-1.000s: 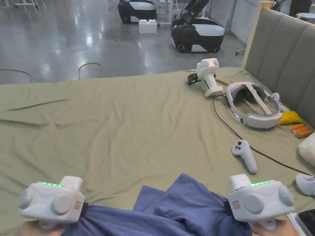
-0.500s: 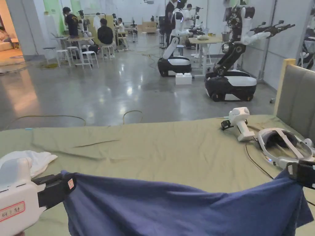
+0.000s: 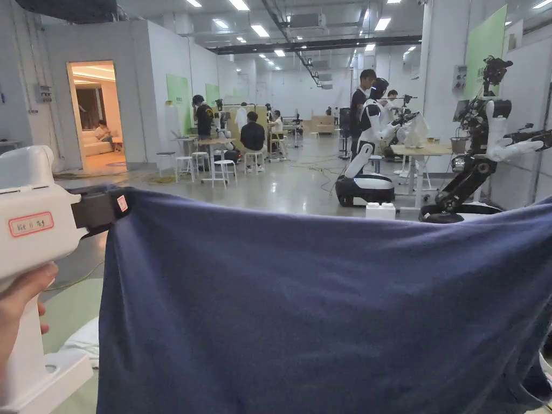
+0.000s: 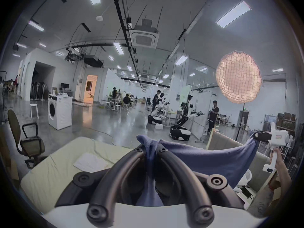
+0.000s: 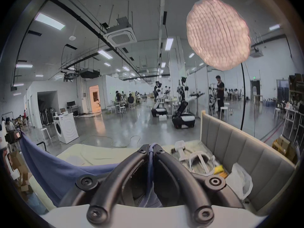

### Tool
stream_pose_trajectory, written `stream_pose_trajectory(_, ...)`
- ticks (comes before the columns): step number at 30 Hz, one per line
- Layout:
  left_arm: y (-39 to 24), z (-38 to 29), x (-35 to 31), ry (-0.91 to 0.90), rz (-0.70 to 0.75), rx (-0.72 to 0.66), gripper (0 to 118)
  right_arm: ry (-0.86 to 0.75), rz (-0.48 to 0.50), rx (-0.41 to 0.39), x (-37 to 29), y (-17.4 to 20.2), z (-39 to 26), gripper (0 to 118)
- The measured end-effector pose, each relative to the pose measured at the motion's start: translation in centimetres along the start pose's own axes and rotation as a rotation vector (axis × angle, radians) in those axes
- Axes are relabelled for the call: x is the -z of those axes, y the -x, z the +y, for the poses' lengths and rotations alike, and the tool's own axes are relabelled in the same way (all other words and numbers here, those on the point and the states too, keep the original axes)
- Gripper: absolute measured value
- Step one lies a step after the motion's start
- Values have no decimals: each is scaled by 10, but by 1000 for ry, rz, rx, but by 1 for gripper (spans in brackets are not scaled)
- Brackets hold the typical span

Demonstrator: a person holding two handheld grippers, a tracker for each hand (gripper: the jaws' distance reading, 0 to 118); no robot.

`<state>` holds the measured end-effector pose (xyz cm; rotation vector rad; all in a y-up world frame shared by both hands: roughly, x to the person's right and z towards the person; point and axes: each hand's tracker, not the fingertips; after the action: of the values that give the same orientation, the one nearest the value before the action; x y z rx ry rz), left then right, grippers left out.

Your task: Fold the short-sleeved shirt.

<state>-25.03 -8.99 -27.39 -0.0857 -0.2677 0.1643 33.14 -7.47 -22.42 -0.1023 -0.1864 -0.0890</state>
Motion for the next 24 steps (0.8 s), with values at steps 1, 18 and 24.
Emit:
stream_pose_trajectory(1,8,10,9,-8,7,3,11,-11,-3,-3,5,5,11,4)
stream_pose_trajectory(18,15,70,167,-7,81,-58,11,-63,-112,-31,136,27,93,4)
stream_pose_trajectory(24,14,67,216,12,111,-45,11,-78,-153,-76,178,38,93,4)
